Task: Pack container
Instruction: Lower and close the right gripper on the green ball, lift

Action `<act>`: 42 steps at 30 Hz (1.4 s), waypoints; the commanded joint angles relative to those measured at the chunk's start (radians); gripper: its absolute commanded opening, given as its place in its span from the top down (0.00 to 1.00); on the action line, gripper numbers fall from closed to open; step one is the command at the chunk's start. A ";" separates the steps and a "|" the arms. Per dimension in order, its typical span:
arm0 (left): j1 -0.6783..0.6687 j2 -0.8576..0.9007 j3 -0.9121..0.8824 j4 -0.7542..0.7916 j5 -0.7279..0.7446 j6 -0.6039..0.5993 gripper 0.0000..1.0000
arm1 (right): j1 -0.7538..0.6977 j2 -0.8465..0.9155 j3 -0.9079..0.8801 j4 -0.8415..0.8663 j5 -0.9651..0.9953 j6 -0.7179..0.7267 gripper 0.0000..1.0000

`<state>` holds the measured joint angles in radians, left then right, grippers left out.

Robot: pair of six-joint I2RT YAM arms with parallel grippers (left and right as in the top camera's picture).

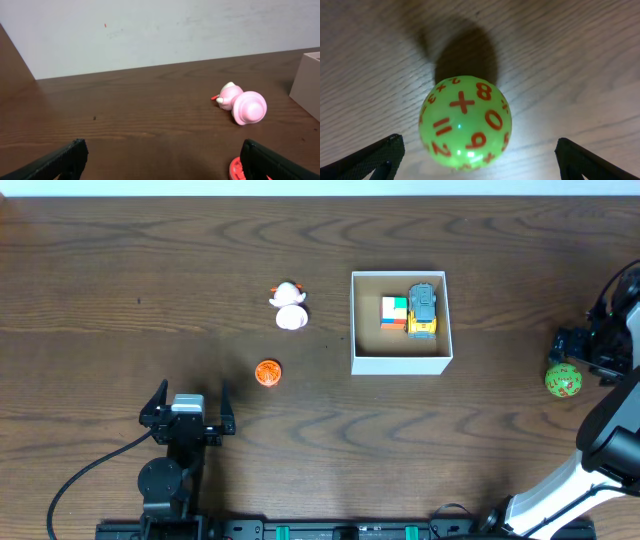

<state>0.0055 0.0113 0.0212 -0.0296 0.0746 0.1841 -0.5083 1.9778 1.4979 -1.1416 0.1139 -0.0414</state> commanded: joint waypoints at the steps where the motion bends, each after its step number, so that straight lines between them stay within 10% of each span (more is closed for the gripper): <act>1: 0.005 0.000 -0.017 -0.031 0.010 0.010 0.02 | 0.005 -0.012 -0.049 0.025 0.002 0.019 0.01; 22: 0.005 0.000 -0.017 -0.031 0.010 0.010 0.02 | 0.005 -0.012 -0.146 0.133 -0.043 0.029 0.01; 28: 0.005 0.000 -0.017 -0.031 0.010 0.010 0.02 | 0.005 -0.012 -0.146 0.139 -0.043 0.030 0.40; 35: 0.005 0.000 -0.017 -0.031 0.010 0.010 0.02 | 0.005 -0.012 -0.144 0.147 -0.043 0.034 0.63; 42: 0.005 0.000 -0.017 -0.031 0.010 0.010 0.02 | 0.008 -0.013 -0.070 0.122 -0.153 0.055 0.64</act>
<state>0.0055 0.0113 0.0212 -0.0296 0.0746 0.1841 -0.5072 1.9774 1.3716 -1.0134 0.0433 -0.0059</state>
